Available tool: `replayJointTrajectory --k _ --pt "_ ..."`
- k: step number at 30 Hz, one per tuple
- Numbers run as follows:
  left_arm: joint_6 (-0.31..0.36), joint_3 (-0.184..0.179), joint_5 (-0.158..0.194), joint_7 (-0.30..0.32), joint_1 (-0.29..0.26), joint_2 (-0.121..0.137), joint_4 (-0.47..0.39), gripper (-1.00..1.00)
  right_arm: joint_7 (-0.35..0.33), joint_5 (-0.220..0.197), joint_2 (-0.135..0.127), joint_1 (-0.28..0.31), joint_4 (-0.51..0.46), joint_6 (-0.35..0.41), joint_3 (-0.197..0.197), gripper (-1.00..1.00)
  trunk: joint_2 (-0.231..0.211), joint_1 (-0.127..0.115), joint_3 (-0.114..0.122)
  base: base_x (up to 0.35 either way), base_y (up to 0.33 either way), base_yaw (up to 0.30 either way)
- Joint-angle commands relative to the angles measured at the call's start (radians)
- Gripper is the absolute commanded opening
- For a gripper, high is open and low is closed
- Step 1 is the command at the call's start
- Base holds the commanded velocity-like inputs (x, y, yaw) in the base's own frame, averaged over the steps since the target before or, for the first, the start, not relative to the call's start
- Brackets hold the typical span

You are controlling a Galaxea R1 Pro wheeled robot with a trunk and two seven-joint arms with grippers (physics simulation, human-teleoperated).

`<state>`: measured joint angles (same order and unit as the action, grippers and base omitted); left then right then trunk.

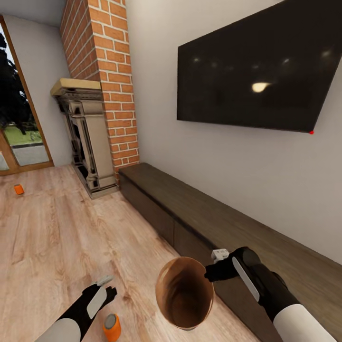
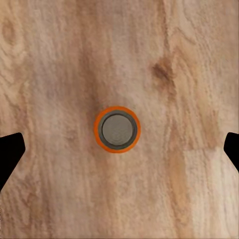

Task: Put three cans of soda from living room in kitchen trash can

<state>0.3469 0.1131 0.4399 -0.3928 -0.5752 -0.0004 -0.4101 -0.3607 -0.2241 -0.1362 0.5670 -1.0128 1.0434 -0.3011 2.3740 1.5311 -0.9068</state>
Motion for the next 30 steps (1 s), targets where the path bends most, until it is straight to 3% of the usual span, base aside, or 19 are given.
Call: replayJointTrajectory --k 1,6,7,9,15,18,19,21,25,30 --pt "0.002 0.000 -0.001 -0.004 0.000 -0.002 0.000 1.00 -0.005 -0.027 0.000 0.000 -0.001 0.004 0.002 -1.00 0.000 0.000 0.000 0.057 0.004 0.043" --pt "0.024 0.001 0.001 -0.010 -0.005 -0.016 0.000 1.00 -0.007 -0.031 0.000 0.001 0.000 0.004 0.008 -1.00 0.000 0.000 0.000 0.023 0.001 0.017" --pt "0.067 -0.004 -0.004 -0.013 -0.018 -0.032 0.001 1.00 -0.006 -0.034 0.001 0.004 0.006 0.004 0.006 -1.00 0.000 0.000 0.000 0.004 0.000 0.003" --pt "0.102 -0.008 -0.007 -0.013 -0.030 -0.037 0.005 1.00 -0.006 -0.035 0.001 0.006 0.004 0.004 0.005 -1.00 0.000 0.000 0.000 0.002 0.000 0.001" --pt "0.116 -0.011 -0.006 -0.012 -0.038 -0.059 -0.005 1.00 -0.011 -0.046 0.000 0.014 -0.024 0.004 0.007 -1.00 0.021 0.011 -0.009 0.000 0.000 0.000" --pt "0.115 -0.049 -0.010 -0.010 -0.038 -0.060 -0.007 1.00 -0.013 -0.055 -0.003 0.014 -0.045 0.004 0.009 -1.00 0.042 0.023 -0.019 0.000 0.000 0.000" --pt "0.114 -0.079 -0.010 -0.009 -0.038 -0.059 -0.004 1.00 -0.014 -0.064 -0.006 0.015 -0.051 0.004 0.010 -1.00 0.049 0.027 -0.022 0.000 0.000 0.000" --pt "0.097 -0.107 -0.006 -0.008 -0.038 -0.056 0.002 1.00 -0.015 -0.109 -0.010 0.018 -0.057 0.004 0.011 -1.00 0.063 0.034 -0.028 0.000 0.000 0.000" --pt "0.051 -0.074 -0.004 -0.007 -0.038 -0.053 0.008 1.00 -0.015 -0.179 -0.014 0.023 -0.071 0.004 0.012 -1.00 0.091 0.050 -0.041 0.000 0.000 0.000" --pt "0.037 -0.055 -0.004 -0.002 -0.038 -0.048 0.011 1.00 -0.015 -0.196 -0.019 0.023 -0.101 0.004 0.013 -1.00 0.126 0.069 -0.056 0.000 0.000 0.000"
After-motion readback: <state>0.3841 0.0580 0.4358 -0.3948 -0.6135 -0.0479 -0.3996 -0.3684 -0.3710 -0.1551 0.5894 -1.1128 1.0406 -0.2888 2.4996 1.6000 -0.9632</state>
